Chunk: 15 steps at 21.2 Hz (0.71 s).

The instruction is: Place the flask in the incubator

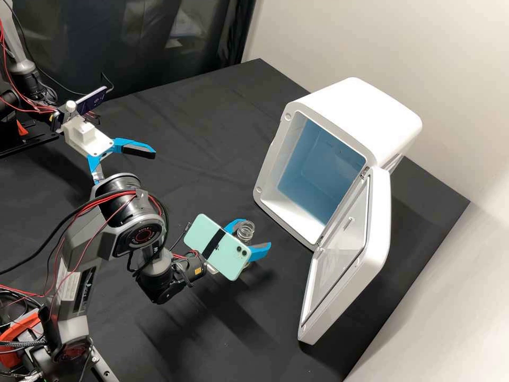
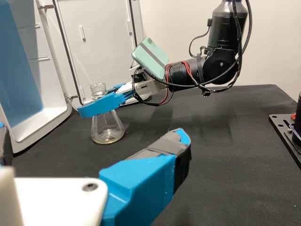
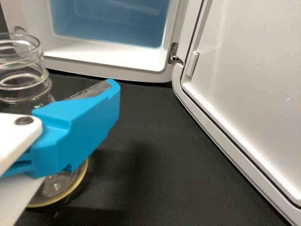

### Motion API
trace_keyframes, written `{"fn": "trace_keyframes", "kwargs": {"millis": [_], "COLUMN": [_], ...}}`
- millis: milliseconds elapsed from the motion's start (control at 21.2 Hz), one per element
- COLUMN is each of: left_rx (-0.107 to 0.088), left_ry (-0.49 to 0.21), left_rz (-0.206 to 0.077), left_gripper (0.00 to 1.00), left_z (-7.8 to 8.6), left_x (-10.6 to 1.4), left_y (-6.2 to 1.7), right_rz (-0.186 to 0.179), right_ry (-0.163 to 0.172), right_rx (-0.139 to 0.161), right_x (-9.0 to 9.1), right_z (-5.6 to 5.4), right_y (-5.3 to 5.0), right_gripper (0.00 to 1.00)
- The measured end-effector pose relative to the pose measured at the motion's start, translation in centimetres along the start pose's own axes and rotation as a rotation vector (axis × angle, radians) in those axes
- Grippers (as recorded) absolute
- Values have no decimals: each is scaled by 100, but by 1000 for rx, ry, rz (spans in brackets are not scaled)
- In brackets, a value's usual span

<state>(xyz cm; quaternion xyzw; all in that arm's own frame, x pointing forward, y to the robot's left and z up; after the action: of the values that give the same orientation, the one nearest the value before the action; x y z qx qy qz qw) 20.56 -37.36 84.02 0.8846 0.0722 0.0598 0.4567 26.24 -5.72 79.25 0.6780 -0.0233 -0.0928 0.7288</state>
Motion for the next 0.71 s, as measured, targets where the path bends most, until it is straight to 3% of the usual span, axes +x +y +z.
{"fn": "trace_keyframes", "kwargs": {"millis": [378, 709], "left_rx": [0, 0], "left_ry": [0, 0], "left_rz": [0, 0], "left_gripper": [100, 100], "left_z": [0, 0], "left_x": [0, 0], "left_y": [0, 0], "right_rz": [-10, -12], "right_ry": [-5, -2], "right_rx": [49, 52], "right_x": [10, 11], "right_z": [22, 14], "right_y": [-34, -41], "right_gripper": [0, 0]}}
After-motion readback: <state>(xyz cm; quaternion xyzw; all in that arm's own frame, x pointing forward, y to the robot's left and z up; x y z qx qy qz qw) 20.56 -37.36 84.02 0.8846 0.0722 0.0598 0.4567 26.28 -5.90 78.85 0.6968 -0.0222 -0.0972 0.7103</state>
